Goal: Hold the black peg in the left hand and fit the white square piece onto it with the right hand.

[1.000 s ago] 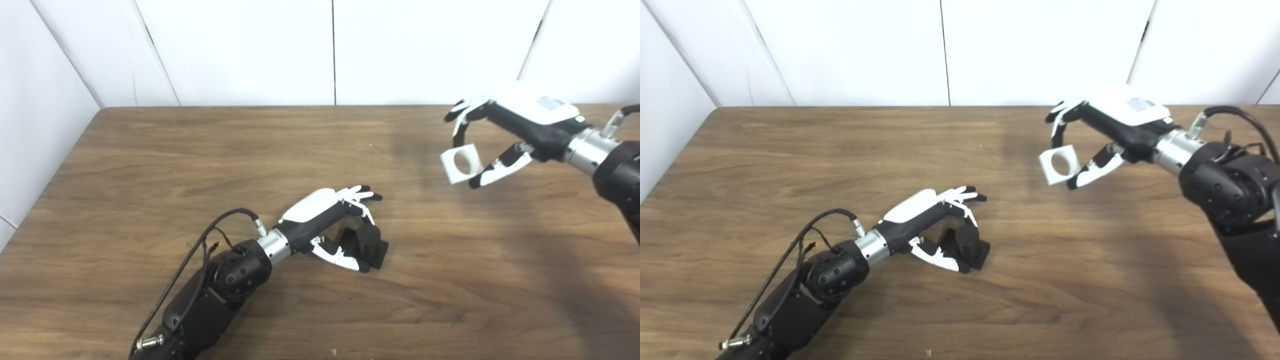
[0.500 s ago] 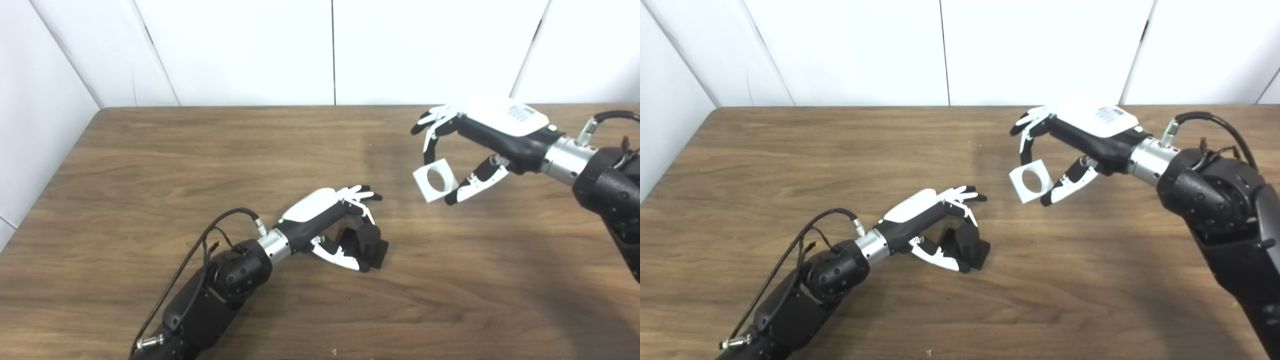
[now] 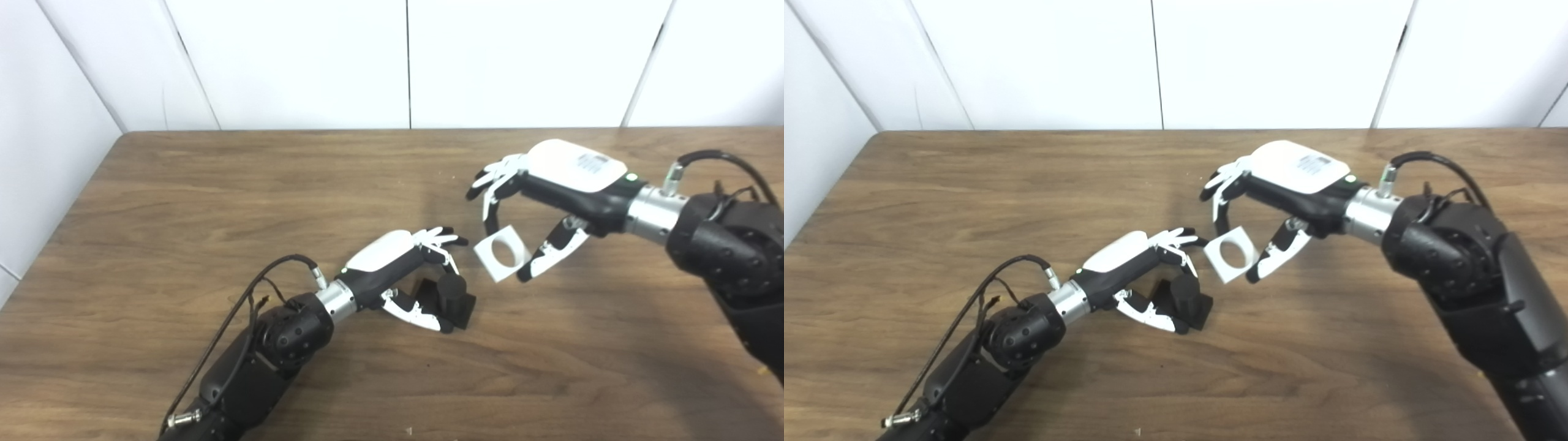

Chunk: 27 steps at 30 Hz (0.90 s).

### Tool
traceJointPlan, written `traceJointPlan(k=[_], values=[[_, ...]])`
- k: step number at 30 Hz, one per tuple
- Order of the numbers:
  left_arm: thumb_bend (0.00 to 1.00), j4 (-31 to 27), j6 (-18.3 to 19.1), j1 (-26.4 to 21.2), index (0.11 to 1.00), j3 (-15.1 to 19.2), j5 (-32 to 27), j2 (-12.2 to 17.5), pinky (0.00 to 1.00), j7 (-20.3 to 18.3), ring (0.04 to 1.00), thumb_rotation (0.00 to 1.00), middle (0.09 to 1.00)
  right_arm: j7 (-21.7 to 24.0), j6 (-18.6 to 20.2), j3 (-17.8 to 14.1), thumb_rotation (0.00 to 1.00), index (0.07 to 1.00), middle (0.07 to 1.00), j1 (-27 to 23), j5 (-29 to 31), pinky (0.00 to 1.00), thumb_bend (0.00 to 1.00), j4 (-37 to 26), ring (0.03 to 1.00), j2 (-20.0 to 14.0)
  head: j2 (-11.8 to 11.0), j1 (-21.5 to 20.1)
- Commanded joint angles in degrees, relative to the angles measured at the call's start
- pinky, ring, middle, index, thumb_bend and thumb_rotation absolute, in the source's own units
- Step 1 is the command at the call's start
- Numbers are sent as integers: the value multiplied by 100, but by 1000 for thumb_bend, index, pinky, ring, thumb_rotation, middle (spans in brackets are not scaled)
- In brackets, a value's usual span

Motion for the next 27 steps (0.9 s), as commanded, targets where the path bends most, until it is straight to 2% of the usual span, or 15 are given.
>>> traceJointPlan(k=[1,10,18,27], values=[[521,278,422,134,492,-241,490,82,999,-346,1000,79,935,-14,-97,-7,141,479,803,-293,5,876,520,-169,869,32,10,4],[521,256,442,147,491,-245,502,60,996,-315,1000,80,935,20,-284,193,141,478,800,-318,3,859,521,7,865,226,41,43],[521,250,434,155,491,-254,523,63,996,-305,1000,80,935,62,-248,278,141,478,808,-329,-6,884,521,97,874,416,57,57],[520,222,437,165,491,-266,530,76,992,-308,1000,81,934,20,-288,370,142,479,804,-331,-97,867,520,255,867,589,72,58]])
